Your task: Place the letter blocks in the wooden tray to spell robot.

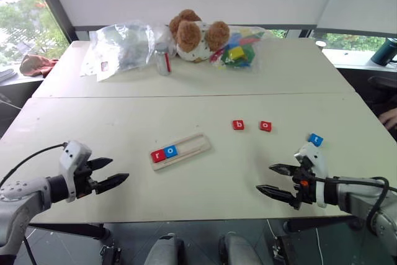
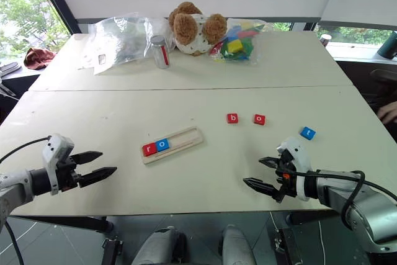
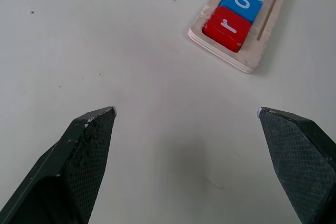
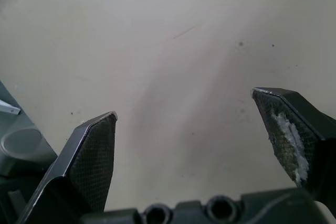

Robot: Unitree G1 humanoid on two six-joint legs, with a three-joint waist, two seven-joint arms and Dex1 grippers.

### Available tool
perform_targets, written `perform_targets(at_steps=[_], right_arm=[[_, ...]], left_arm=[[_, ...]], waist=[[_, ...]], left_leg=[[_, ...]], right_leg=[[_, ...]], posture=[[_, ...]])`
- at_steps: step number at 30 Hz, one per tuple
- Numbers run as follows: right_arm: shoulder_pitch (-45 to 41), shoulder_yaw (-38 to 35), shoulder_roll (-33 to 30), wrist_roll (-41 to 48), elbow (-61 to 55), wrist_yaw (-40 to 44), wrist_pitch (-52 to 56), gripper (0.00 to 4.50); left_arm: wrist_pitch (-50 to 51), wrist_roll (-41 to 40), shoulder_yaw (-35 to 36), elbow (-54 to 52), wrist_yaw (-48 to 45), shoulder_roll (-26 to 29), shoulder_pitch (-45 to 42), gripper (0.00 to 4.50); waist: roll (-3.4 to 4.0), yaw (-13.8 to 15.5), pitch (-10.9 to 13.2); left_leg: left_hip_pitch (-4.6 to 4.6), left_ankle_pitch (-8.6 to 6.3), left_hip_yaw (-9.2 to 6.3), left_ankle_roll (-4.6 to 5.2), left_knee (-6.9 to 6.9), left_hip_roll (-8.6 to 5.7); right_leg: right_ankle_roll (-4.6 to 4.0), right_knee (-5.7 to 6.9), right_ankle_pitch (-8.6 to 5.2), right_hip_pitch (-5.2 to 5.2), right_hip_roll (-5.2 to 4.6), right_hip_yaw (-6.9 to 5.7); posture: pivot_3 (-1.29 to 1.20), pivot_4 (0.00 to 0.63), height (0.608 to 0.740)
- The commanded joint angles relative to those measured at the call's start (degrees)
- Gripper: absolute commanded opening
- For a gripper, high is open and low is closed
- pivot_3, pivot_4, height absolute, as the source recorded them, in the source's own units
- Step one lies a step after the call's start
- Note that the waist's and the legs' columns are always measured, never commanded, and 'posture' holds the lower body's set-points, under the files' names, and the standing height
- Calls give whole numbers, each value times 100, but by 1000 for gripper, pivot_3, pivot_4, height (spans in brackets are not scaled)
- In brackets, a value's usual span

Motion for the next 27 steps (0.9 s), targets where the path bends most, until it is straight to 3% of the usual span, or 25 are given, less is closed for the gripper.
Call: perform_targets(at_steps=[1,6,10,17,27], right_arm=[[-253,-121,-79,-129,177,68,-233,4461],[-651,-31,-321,-168,421,323,-163,4461],[-1126,154,-311,325,77,567,350,4461],[-1668,848,-22,499,-472,409,734,4461],[-1480,988,63,398,-767,84,760,4461]], left_arm=[[-121,6,191,121,-137,200,-163,4500],[-485,288,-160,227,-559,568,-532,4500],[-815,525,-796,137,-1022,742,-1115,4500],[-1781,1217,-1944,793,-1344,212,-2058,4500],[-2882,1981,-2624,2115,-1416,-501,-2570,4500]], waist=[[0,-4,0],[1,3,1],[1,1,1],[1,-14,1],[-1,4,2]], left_leg=[[0,0,0,0,1,0],[-1,0,1,0,-2,-1],[-2,0,1,0,-1,-1],[-8,0,1,0,-10,-1],[-15,0,2,1,3,-5]], right_leg=[[0,0,0,0,0,0],[-1,0,0,-4,0,0],[-3,-1,-1,-3,0,0],[1,-2,1,-15,0,-1],[4,1,2,-16,1,-1]], posture=[[0,150,740],[0,150,740],[0,150,740],[0,150,740],[0,150,740]])
